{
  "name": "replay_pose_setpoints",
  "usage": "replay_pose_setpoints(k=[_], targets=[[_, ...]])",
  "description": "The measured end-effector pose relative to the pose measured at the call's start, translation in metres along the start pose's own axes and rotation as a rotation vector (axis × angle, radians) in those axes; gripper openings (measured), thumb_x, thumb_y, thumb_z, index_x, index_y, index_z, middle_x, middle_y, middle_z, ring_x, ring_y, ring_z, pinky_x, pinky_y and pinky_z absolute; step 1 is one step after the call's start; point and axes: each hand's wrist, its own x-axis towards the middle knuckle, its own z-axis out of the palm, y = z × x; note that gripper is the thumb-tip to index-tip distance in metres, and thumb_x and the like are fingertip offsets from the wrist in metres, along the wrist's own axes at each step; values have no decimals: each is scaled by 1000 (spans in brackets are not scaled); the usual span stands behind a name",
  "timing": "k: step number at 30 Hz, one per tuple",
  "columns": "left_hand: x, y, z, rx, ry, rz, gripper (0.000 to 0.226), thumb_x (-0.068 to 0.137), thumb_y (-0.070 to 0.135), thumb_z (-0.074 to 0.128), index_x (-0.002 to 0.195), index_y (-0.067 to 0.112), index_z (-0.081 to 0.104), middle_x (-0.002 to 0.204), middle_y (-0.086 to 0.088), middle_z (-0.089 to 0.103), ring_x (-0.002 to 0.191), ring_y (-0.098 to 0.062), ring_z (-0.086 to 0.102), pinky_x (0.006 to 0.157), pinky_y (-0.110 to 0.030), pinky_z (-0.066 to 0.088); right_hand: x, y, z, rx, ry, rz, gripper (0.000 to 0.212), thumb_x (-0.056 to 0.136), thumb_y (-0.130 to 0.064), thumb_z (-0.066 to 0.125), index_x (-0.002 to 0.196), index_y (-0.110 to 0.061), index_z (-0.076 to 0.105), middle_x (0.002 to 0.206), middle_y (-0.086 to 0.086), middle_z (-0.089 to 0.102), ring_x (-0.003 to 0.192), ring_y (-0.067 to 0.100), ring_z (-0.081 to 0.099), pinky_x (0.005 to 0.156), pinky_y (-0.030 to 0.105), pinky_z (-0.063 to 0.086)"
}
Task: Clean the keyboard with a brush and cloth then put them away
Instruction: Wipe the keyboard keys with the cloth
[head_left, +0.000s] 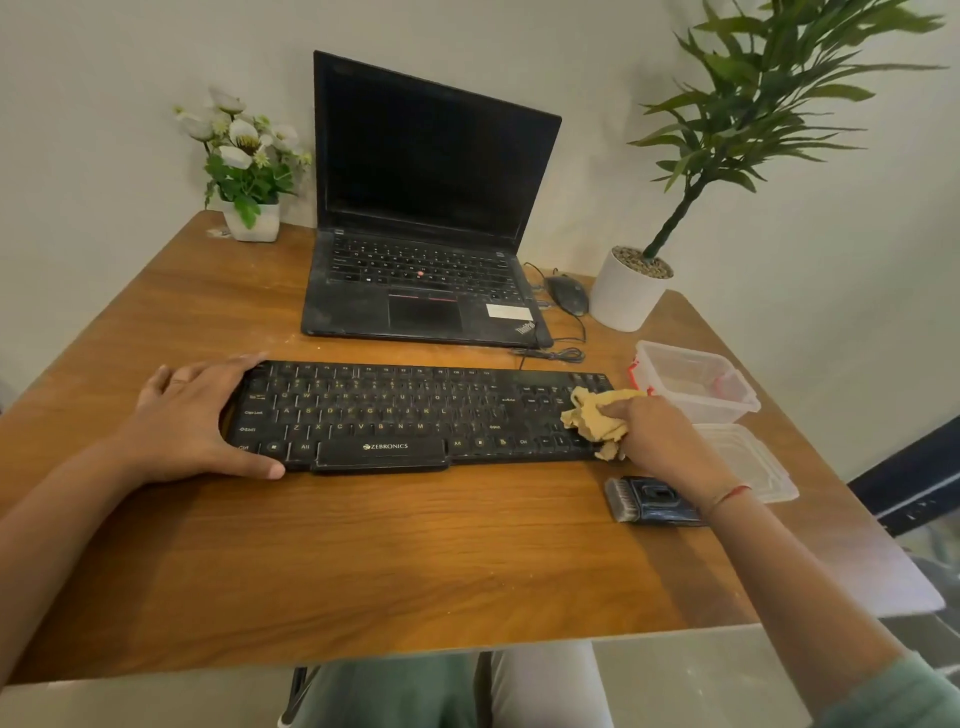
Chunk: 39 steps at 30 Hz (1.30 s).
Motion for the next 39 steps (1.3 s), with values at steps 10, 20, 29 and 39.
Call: replay_pose_setpoints(k=[10, 20, 29, 39], targets=[[2, -5, 2, 10, 30, 30, 141, 24, 98, 47, 147, 36, 15, 150, -1, 31, 139, -25, 21, 113, -48, 2, 20, 3, -42, 521, 431, 56, 25, 74, 8, 47, 78, -7, 66, 76, 10, 64, 74, 27, 59, 63, 29, 43], [3, -4, 1, -1, 17, 1, 143, 22, 98, 47, 147, 39, 11, 152, 0, 28, 139, -24, 20, 114, -47, -2, 54, -7, 0, 37, 29, 25, 36, 89, 1, 46, 122, -6, 58, 118, 17, 61, 105, 30, 59, 86, 33, 47], [4, -4, 2, 23, 24, 4, 143, 21, 99, 45, 147, 37, 14, 151, 0, 31, 139, -27, 22, 114, -48, 0, 7, -1, -17, -130, -136, 36, 35, 93, -2, 42, 125, -7, 55, 119, 14, 60, 108, 26, 58, 83, 26, 45], [2, -1, 0, 3, 10, 1, 146, 20, 100, 43, 147, 36, 11, 151, -2, 30, 139, -25, 20, 114, -47, -3, -25, -55, -16, -14, -36, 10, 9, 91, -12, 48, 82, -13, 50, 80, 0, 50, 78, 18, 53, 63, 27, 42]])
